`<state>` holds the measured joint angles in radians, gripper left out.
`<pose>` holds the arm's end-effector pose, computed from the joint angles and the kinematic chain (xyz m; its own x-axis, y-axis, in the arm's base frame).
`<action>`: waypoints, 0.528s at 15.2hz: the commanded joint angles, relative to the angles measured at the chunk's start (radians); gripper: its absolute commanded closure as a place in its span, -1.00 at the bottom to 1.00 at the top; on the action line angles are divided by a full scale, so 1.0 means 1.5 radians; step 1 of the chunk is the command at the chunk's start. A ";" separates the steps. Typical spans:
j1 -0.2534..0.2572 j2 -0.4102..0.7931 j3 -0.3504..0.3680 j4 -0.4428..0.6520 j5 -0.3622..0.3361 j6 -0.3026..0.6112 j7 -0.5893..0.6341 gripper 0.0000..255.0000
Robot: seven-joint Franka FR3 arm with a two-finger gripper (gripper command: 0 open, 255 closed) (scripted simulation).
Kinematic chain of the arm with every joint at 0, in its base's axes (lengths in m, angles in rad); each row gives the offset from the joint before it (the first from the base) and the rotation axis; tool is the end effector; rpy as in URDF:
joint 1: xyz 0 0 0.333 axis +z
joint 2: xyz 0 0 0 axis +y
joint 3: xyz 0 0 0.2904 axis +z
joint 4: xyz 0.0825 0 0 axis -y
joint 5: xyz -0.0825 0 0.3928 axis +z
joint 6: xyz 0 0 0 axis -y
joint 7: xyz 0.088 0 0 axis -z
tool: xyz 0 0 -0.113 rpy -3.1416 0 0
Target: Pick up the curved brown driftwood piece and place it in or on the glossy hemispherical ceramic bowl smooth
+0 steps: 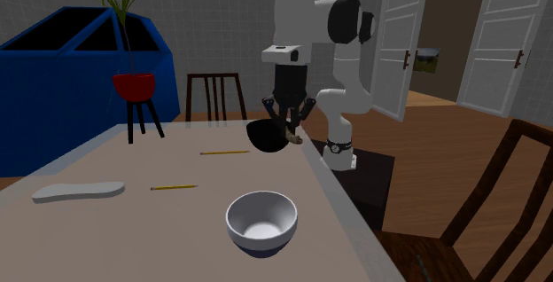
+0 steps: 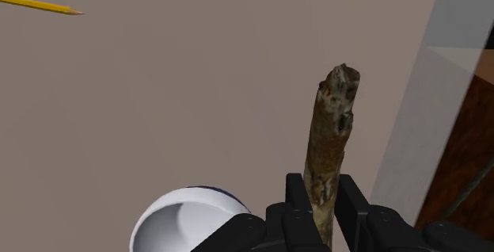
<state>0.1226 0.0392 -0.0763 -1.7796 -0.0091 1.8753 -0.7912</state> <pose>0.5885 0.0270 0.4957 0.6665 0.7449 0.0314 0.7433 -0.6672 0.0485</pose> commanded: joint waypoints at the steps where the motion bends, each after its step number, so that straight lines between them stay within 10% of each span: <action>1: -0.009 -0.038 -0.009 -0.047 -0.002 0.010 -0.017 1.00; 8: -0.043 -0.175 -0.047 -0.201 -0.020 0.028 -0.082 1.00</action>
<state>0.0649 -0.1977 -0.1377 -2.0526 -0.0340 1.9145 -0.8991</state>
